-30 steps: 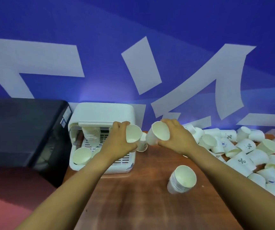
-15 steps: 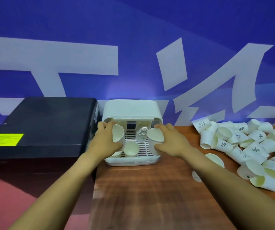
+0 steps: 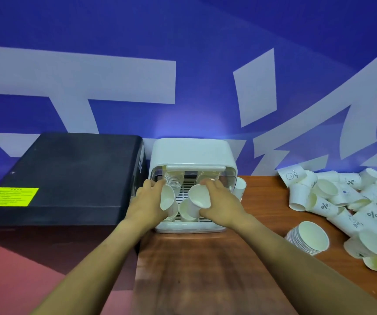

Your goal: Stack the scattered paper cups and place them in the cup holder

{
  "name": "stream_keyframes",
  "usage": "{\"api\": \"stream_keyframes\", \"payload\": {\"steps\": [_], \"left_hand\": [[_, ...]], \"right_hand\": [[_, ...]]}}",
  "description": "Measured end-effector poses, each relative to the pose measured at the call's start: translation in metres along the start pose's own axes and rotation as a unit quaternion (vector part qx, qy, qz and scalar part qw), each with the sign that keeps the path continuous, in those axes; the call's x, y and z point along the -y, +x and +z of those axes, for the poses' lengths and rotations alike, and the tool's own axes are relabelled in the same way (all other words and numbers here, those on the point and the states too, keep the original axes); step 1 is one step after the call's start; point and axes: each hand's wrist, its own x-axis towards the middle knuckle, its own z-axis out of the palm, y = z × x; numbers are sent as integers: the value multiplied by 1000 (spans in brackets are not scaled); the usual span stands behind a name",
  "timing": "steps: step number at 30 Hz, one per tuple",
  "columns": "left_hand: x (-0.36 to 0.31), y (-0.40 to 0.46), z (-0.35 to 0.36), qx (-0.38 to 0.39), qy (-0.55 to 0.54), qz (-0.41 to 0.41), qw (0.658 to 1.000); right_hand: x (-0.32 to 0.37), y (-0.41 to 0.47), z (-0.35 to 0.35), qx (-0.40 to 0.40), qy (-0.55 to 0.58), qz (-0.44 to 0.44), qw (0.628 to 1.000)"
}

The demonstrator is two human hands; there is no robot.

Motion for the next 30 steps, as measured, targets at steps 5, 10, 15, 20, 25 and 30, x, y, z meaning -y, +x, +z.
{"api": "stream_keyframes", "payload": {"steps": [5, 10, 15, 20, 25, 30], "left_hand": [[5, 16, 13, 18, 41, 4, 999], [9, 29, 27, 30, 80, 5, 996], [12, 37, 40, 48, 108, 3, 993], [13, 43, 48, 65, 120, -7, 991], [15, 47, 56, 84, 139, -20, 987], [19, 51, 65, 108, 138, -33, 984]], "right_hand": [[2, 11, 16, 10, 12, 9, 1000], [0, 21, 29, 30, 3, 15, 999], [-4, 27, 39, 44, -8, 23, 999], [-8, 32, 50, 62, -5, 30, 998], [-10, 34, 60, 61, 2, 26, 998], [-17, 35, 65, 97, -11, 36, 995]]}}
